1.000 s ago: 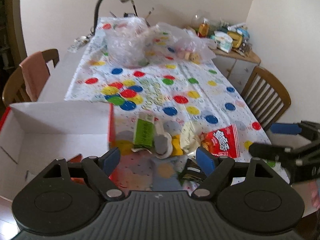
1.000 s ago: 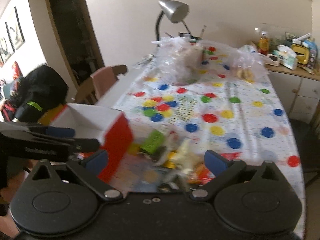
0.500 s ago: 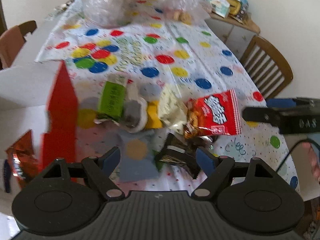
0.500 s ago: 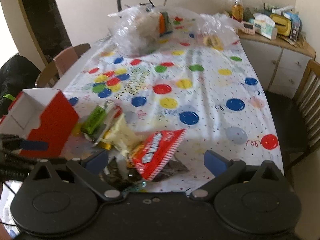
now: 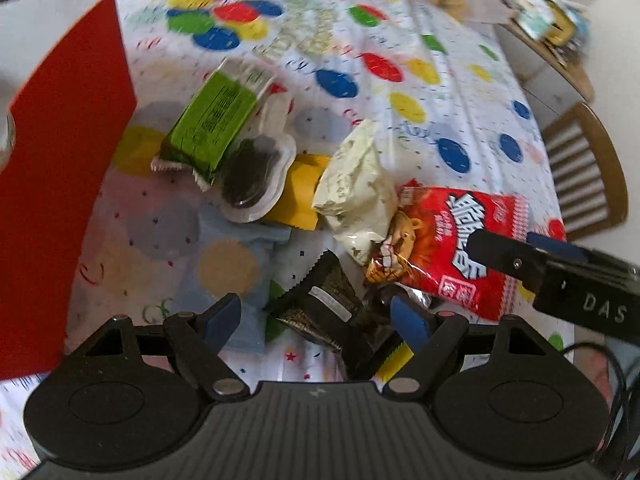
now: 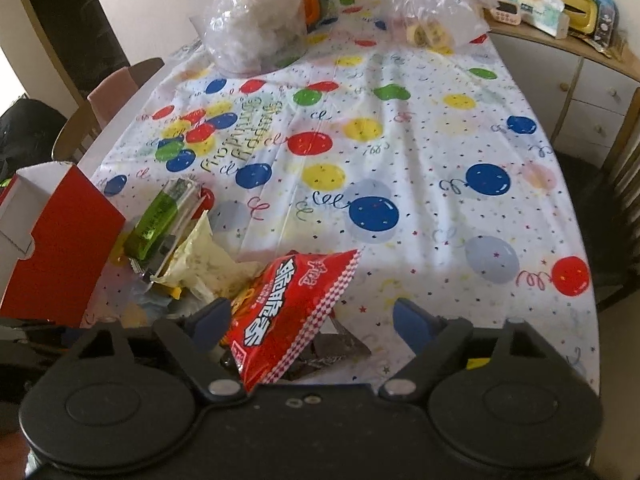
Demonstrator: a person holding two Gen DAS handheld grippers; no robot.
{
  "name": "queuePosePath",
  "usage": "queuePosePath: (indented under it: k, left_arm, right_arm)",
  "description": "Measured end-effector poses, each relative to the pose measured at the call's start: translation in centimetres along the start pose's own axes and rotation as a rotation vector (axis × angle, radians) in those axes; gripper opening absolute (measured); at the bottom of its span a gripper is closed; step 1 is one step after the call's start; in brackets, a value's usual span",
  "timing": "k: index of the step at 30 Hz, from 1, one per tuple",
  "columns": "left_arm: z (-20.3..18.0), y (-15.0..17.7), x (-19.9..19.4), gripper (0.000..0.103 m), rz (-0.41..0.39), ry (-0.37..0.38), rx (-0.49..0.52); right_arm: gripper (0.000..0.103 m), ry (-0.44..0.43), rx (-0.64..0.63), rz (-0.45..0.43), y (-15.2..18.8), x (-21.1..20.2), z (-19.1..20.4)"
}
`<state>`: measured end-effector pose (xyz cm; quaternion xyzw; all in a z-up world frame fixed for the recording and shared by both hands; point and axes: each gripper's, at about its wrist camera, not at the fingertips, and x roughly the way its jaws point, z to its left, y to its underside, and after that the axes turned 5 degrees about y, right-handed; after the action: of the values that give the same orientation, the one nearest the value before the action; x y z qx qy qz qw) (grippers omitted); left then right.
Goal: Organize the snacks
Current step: 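Grasp the dark foil packet with left tool while right grasps red chip bag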
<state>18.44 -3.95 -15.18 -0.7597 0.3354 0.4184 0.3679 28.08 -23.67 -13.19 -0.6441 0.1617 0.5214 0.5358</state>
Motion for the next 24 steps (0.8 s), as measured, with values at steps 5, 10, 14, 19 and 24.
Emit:
queuePosePath:
  k: [5, 10, 14, 19, 24]
  left_arm:
    - [-0.8, 0.2, 0.8, 0.078, -0.003, -0.031, -0.049]
    - [-1.5, 0.3, 1.2, 0.075, -0.009, -0.074, -0.08]
    - [-1.6, 0.2, 1.4, 0.068, -0.014, -0.098, -0.095]
    - [-1.6, 0.3, 1.4, 0.055, -0.019, -0.121, -0.094]
    - [-1.5, 0.8, 1.1, 0.05, -0.03, -0.125, -0.082]
  right_arm:
    - [0.072, -0.031, -0.002, 0.013, -0.6, 0.9, -0.2]
    - [0.059, -0.054, -0.021, 0.021, -0.9, 1.4, -0.1]
    - [0.053, -0.062, -0.009, 0.027, -1.1, 2.0, -0.3]
    - [0.043, -0.068, 0.005, 0.021, -1.0, 2.3, -0.4]
    - [0.035, -0.079, 0.035, 0.005, -0.8, 1.8, -0.7]
